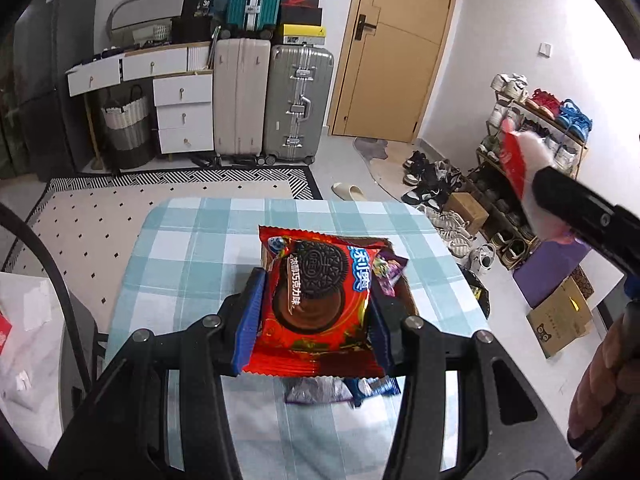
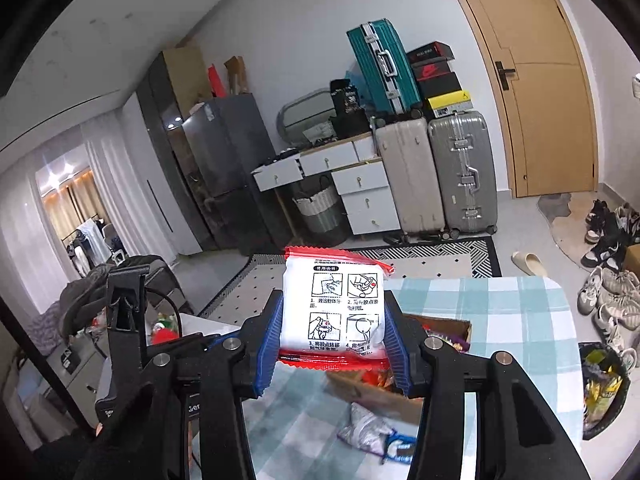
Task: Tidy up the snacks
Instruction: 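Carry both packets over the box and lower them inside, then open both grippers to release the packets and pull back from the box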
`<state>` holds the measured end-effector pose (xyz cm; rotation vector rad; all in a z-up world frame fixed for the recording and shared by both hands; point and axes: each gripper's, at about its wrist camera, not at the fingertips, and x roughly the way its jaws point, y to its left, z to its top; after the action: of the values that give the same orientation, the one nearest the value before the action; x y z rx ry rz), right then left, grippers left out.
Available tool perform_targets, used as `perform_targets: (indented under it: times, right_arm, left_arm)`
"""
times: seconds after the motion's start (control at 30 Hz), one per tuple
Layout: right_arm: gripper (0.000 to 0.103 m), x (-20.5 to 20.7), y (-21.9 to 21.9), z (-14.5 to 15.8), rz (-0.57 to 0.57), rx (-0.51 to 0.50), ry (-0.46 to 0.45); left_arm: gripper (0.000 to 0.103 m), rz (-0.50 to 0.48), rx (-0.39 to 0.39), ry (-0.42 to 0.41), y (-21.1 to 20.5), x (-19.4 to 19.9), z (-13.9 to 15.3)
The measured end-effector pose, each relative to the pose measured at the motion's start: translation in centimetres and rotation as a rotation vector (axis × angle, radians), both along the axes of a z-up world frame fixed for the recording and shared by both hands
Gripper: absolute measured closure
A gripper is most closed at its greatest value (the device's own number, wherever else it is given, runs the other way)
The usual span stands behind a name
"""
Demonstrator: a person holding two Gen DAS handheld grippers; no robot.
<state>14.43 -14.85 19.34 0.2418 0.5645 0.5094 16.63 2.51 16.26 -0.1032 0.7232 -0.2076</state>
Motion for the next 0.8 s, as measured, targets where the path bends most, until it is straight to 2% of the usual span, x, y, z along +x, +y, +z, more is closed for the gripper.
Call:
perform_targets:
  times: [0.1,0.3,0.5,0.6,0.8]
  right_arm:
    - [0.056,3.0,0.5,-1.5,-0.006,-0.011,0.023]
    - [0.056,8.5,1.6,-4.9,-0.010,-0.058,0.061]
    - [0.056,13.6,1.7,-8.5,-0.020,-0.058,0.115]
    - [0.056,16.3,2.3,-10.8,-0.006,-0.097,0.163]
    - [0.056,19.6,2.6,-14.4,0.006,-0.111,0.229]
  left_arm:
    - [0.059,0.002,0.023,0.014,-0.4,3.0,-1.4]
    - [0.059,-0.018,0.014,0.078,-1.7,8.3,-5.2]
    - [0.059,-0.034,-0.012,0.151,-2.9,12.6,-9.7]
    - [0.059,-0.044,-0.018,0.193,-3.5,13.8,-12.0]
    - [0.059,-0.070,-0.009,0.206,-3.9,14.8,-14.7]
